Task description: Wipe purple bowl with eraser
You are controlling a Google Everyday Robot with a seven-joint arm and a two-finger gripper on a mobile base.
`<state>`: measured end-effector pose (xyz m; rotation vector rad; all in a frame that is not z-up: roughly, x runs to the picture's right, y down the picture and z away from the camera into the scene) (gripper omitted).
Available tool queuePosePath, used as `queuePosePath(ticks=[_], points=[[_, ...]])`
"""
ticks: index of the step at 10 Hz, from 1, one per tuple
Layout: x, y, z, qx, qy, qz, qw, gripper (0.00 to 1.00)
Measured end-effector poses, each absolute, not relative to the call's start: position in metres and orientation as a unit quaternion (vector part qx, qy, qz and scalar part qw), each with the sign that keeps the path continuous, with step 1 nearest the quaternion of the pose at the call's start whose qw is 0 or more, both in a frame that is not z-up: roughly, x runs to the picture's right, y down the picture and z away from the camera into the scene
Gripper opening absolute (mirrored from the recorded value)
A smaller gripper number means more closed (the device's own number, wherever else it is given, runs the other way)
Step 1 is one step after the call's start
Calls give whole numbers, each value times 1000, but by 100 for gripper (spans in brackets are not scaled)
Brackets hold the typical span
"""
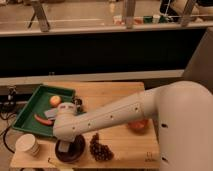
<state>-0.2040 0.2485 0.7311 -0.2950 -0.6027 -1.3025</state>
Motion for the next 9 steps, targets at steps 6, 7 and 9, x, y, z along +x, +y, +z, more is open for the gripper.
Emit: queuePosePath(ticks=[6, 7, 9], points=[[-163, 261, 712, -143, -279, -583, 750, 0], [-156, 260, 712, -145, -274, -578, 755, 0], [-143, 256, 716, -148, -262, -569, 765, 0]])
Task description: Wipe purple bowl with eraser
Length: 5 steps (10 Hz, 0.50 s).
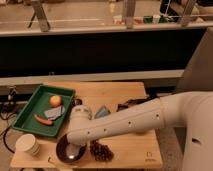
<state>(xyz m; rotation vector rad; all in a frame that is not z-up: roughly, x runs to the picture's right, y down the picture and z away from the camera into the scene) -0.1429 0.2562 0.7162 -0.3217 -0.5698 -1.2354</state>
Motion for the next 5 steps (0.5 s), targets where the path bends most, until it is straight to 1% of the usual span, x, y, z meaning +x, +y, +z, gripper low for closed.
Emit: queuePosePath(ticks=[3, 5], points=[[-133, 247, 725, -145, -247, -562, 776, 0], [-139, 241, 730, -138, -245, -564, 776, 0]])
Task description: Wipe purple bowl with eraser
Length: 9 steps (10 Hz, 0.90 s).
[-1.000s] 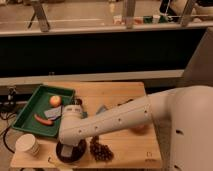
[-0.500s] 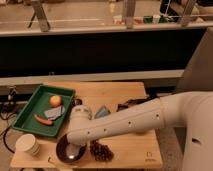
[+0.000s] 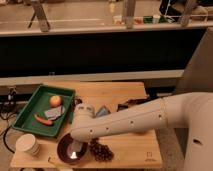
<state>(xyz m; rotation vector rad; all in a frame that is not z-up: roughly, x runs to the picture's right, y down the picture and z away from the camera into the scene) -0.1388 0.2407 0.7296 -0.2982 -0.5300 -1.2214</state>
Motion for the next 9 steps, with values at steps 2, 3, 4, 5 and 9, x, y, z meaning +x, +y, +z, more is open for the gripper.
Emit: queuePosePath(ticks=[2, 3, 4, 5, 9], points=[[-160, 240, 728, -127, -252, -575, 768, 0], [-173, 242, 725, -122, -259, -581, 762, 0], [-184, 246, 719, -118, -269, -585, 756, 0], [-190, 251, 713, -114, -279, -590, 749, 0], [-197, 269, 696, -120, -296, -606, 729, 0]])
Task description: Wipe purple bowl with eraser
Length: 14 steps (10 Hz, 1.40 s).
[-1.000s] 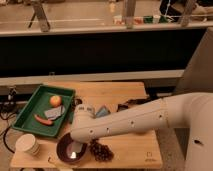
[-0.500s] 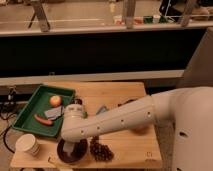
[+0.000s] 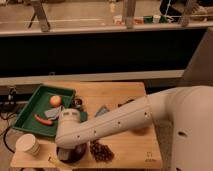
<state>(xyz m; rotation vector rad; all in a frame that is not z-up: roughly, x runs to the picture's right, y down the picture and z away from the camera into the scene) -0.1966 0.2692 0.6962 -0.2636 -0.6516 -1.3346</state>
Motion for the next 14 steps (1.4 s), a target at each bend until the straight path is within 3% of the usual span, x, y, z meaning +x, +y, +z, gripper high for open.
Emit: queuePosePath(ticks=[8, 14], points=[[-142, 255, 712, -141, -250, -583, 760, 0], [-188, 245, 724, -129, -263, -592, 751, 0]])
